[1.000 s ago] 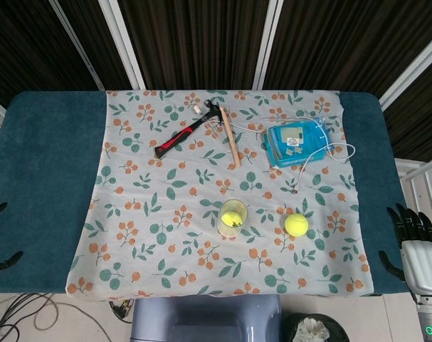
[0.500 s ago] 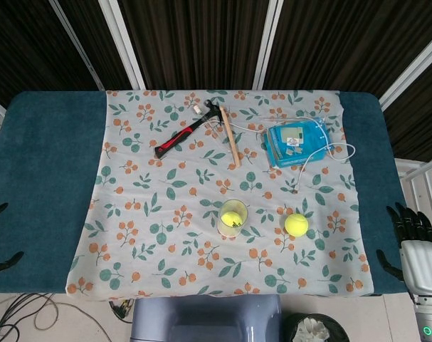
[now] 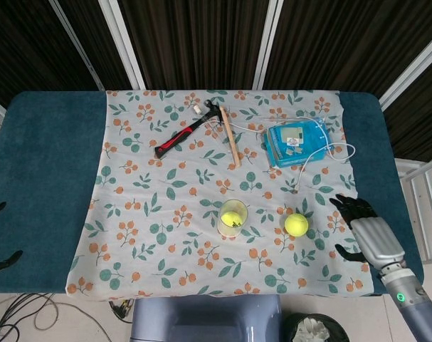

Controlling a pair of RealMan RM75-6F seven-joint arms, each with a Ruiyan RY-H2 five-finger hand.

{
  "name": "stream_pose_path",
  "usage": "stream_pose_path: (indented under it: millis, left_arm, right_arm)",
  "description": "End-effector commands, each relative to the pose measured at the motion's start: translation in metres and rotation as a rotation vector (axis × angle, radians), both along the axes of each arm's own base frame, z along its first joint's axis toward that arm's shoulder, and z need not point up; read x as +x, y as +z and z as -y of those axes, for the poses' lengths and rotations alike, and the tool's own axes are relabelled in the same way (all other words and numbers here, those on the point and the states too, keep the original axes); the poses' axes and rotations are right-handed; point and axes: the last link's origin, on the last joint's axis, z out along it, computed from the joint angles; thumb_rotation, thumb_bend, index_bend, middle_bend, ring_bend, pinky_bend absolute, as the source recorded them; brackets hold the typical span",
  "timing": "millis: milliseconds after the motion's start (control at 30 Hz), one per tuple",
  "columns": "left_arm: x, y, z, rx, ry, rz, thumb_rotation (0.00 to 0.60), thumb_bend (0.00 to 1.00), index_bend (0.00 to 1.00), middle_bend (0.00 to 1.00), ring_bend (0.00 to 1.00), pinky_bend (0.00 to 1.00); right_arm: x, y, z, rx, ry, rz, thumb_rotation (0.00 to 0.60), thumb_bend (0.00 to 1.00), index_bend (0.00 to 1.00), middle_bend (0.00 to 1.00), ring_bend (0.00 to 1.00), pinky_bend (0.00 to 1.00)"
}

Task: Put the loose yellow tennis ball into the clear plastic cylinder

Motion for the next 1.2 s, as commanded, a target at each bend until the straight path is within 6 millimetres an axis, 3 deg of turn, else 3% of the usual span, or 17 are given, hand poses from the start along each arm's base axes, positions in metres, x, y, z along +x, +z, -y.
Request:
stream_pose_path:
  millis: [33, 500, 833, 1200]
  left_arm:
    - [0.000, -0.001, -0.001, -0.001, 0.002, -0.001, 0.600, 0.02, 0.13, 0.00, 0.00, 0.03]
    - [-0.002, -0.001, -0.004, 0.002, 0.014, 0.004, 0.600, 0.02, 0.13, 0.00, 0.00, 0.03]
    - [-0.003, 0.000, -0.004, 0.010, 0.023, 0.007, 0.600, 0.02, 0.13, 0.00, 0.00, 0.03]
    - [-0.003, -0.001, -0.004, 0.013, 0.029, 0.005, 0.600, 0.02, 0.13, 0.00, 0.00, 0.03]
  right_arm:
    - [0.019, -0.014, 0.019, 0.066, 0.019, 0.014, 0.600, 0.34, 0.00, 0.00, 0.00, 0.00]
    - [0.022, -0.075, 0.036, 0.152, 0.017, -0.007, 0.600, 0.34, 0.00, 0.00, 0.00, 0.01]
    - [0.007, -0.097, 0.048, 0.133, -0.036, -0.042, 0.600, 0.34, 0.00, 0.00, 0.06, 0.14]
    - [-0.003, -0.111, 0.058, 0.118, -0.067, -0.047, 0.600, 0.34, 0.00, 0.10, 0.15, 0.40]
